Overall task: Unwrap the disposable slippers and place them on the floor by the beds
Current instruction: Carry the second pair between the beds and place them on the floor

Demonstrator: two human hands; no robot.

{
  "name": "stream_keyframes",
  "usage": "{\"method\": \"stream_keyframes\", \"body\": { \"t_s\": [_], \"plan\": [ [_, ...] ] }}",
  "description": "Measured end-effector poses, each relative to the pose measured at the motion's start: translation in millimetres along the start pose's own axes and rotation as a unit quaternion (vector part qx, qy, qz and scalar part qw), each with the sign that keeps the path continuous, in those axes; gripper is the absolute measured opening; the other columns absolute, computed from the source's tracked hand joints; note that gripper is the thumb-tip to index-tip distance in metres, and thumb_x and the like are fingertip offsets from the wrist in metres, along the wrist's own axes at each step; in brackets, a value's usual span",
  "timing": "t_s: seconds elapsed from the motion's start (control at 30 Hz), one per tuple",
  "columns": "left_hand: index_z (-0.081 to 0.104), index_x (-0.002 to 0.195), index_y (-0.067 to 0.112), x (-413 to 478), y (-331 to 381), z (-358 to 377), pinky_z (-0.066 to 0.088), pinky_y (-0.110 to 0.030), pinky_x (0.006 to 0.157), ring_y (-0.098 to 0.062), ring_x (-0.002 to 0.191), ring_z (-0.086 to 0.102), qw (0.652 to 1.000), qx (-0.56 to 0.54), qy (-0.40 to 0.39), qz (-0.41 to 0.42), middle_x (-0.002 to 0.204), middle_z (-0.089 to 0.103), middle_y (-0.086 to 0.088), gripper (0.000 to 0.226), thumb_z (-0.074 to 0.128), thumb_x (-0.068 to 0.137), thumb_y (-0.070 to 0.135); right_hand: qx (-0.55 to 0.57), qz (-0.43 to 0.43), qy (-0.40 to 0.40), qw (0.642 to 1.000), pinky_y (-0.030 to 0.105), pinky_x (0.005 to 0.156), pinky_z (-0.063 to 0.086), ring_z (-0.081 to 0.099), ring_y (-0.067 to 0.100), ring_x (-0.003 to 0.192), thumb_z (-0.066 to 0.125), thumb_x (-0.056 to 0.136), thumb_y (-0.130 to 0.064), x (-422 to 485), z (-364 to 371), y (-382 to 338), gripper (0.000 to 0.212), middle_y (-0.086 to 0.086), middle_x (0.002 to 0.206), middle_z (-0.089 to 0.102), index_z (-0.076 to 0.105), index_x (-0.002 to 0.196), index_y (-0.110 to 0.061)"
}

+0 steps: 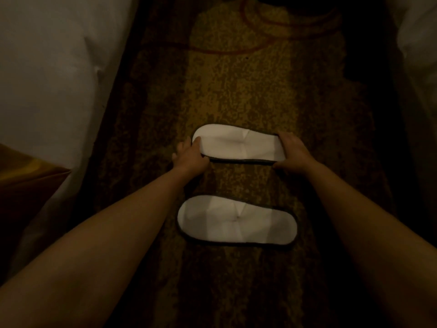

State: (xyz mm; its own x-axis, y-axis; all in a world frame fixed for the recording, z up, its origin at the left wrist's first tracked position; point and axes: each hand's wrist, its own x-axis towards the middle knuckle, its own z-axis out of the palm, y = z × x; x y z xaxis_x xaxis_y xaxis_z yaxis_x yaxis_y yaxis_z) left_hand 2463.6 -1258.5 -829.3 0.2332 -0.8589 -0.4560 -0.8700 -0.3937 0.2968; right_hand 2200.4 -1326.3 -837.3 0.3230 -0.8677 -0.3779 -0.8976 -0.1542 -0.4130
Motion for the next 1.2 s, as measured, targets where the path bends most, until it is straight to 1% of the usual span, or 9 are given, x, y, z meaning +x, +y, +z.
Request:
{"method": "stream_keyframes", "body": {
  "t_s": [0.13, 0.23, 0.33, 0.43, 0.57, 0.73, 0.87, 1.07, 1.2],
  "plan": [
    [0.008, 0.15, 0.021, -14, 2, -3, 0.013, -0.053, 0.115, -0.035, 0.144, 0.005, 1.0, -0.004, 0.005, 0.0, 0.159, 0.002, -0.013, 0.066, 0.042, 0.095, 0.036, -0.026, 0.008, 0.016, 0.999, 0.042, 0.119, 0.008, 0.001, 0.028, 0.146, 0.074, 0.075, -0.034, -16, 0, -4, 0.102, 0.011, 0.158, 0.003, 0.007, 0.149, -0.011],
    [0.004, 0.15, 0.023, -45, 0, -9, 0.009, -0.052, 0.116, -0.033, 0.146, 0.0, 0.999, 0.038, -0.03, 0.013, 0.16, -0.003, -0.011, 0.066, 0.036, 0.096, 0.043, -0.065, 0.032, 0.008, 0.997, 0.044, 0.119, 0.004, -0.003, 0.029, 0.145, 0.07, 0.079, -0.034, -52, 2, -14, 0.098, 0.009, 0.159, -0.002, 0.005, 0.149, -0.013],
    [0.003, 0.15, 0.024, -85, 2, -22, 0.008, -0.051, 0.116, -0.033, 0.146, -0.003, 0.993, 0.08, -0.079, 0.017, 0.16, -0.005, -0.009, 0.067, 0.034, 0.096, 0.047, -0.04, 0.082, -0.004, 0.996, 0.045, 0.119, 0.004, -0.002, 0.029, 0.145, 0.062, 0.084, -0.035, -100, -8, -26, 0.087, 0.006, 0.159, -0.002, 0.007, 0.149, -0.017],
    [0.001, 0.15, 0.024, -128, 11, -46, 0.008, -0.049, 0.116, -0.031, 0.146, -0.002, 0.987, 0.119, -0.102, 0.025, 0.16, -0.004, -0.008, 0.067, 0.03, 0.095, 0.05, -0.005, 0.133, -0.026, 0.991, 0.047, 0.118, 0.006, 0.001, 0.033, 0.144, 0.057, 0.085, -0.045, -149, -31, -42, 0.084, 0.006, 0.159, 0.0, 0.008, 0.149, -0.02],
    [0.0, 0.15, 0.025, -187, 35, -86, 0.005, -0.052, 0.116, -0.036, 0.146, -0.002, 0.981, 0.147, -0.118, 0.036, 0.16, -0.004, -0.009, 0.066, 0.025, 0.095, 0.053, -0.009, 0.146, -0.054, 0.988, 0.052, 0.116, 0.006, 0.001, 0.031, 0.144, 0.055, 0.083, -0.054, -208, -67, -71, 0.084, 0.002, 0.159, 0.0, 0.01, 0.148, -0.027],
    [-0.005, 0.149, 0.027, -264, 83, -149, 0.0, -0.061, 0.114, -0.04, 0.144, -0.007, 0.971, 0.17, -0.163, 0.048, 0.16, -0.009, -0.009, 0.064, 0.019, 0.096, 0.052, 0.046, 0.186, -0.064, 0.979, 0.055, 0.115, 0.005, 0.001, 0.032, 0.144, 0.052, 0.083, -0.057, -274, -134, -116, 0.083, 0.003, 0.159, 0.001, 0.01, 0.148, -0.026],
    [-0.003, 0.15, 0.026, -318, 123, -206, 0.0, -0.061, 0.115, -0.04, 0.144, -0.007, 0.969, 0.177, -0.16, 0.068, 0.16, -0.008, -0.009, 0.063, 0.019, 0.097, 0.052, 0.065, 0.199, -0.064, 0.976, 0.056, 0.114, 0.008, 0.004, 0.034, 0.143, 0.049, 0.084, -0.059, -329, -197, -153, 0.084, 0.004, 0.159, 0.002, 0.008, 0.148, -0.024],
    [-0.001, 0.15, 0.028, -409, 174, -293, 0.001, -0.06, 0.115, -0.039, 0.145, -0.006, 0.964, 0.19, -0.159, 0.099, 0.16, -0.005, -0.008, 0.062, 0.019, 0.096, 0.052, 0.105, 0.253, -0.06, 0.96, 0.057, 0.113, 0.012, 0.006, 0.037, 0.142, 0.035, 0.087, -0.064, -420, -300, -193, 0.078, 0.009, 0.158, 0.002, 0.005, 0.148, -0.026],
    [0.0, 0.15, 0.03, -470, 198, -331, 0.002, -0.06, 0.116, -0.039, 0.145, -0.006, 0.962, 0.185, -0.172, 0.1, 0.16, -0.005, -0.009, 0.062, 0.02, 0.096, 0.052, 0.114, 0.283, -0.024, 0.952, 0.058, 0.11, 0.018, 0.013, 0.04, 0.14, 0.03, 0.088, -0.064, -483, -361, -203, 0.075, 0.011, 0.157, 0.007, 0.007, 0.148, -0.025]
  ]
}}
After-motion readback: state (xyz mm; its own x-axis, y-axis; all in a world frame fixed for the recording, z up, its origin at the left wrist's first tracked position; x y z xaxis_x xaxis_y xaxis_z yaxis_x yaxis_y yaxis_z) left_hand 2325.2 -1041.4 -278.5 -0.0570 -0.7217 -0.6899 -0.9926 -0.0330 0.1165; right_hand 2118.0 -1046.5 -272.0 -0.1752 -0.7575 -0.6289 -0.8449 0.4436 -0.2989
